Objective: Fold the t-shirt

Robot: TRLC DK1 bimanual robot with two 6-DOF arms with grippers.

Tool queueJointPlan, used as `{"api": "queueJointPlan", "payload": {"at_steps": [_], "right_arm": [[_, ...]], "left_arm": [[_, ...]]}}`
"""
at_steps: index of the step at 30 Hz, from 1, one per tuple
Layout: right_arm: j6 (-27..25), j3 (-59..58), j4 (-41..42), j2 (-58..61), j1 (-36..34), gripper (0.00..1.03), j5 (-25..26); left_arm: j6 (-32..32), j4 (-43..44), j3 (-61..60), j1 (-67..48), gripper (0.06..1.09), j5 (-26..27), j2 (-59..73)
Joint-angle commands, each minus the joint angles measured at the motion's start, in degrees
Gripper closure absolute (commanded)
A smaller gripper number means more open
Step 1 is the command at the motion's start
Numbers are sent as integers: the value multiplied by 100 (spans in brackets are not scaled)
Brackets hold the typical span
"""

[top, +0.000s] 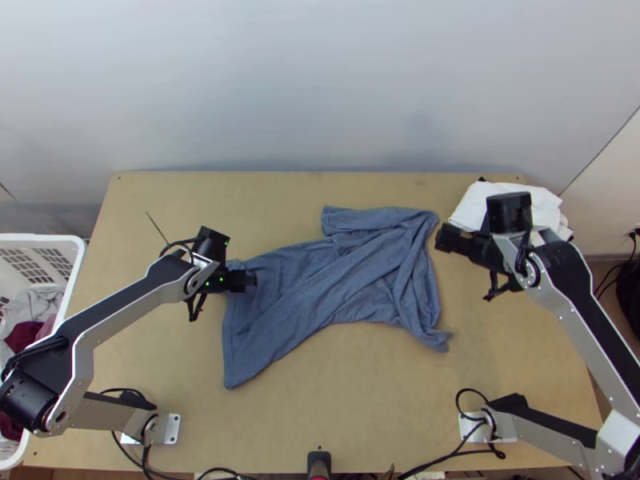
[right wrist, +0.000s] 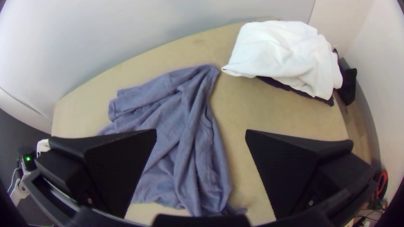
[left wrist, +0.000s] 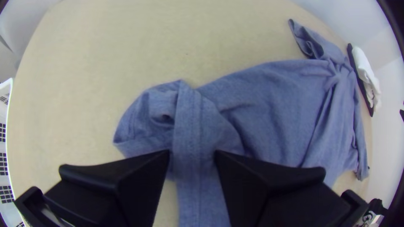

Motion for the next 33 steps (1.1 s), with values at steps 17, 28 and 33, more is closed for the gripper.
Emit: {"api": "queueJointPlan", "payload": {"at_steps": [17,28,33], "right_arm": [[-80,-2247,-1225,-1309,1256,12,-945],[-247,-3364,147,-1273,1414,12,-857],[-466,-3487,481,-834,1300,12,-734]], "left_arm": [[-259,-1146,617,185,105,28,-1587],[-268,-1691,995,545,105,19,-1974],[-242,-1673,1223,791,105,11,-1807]]}}
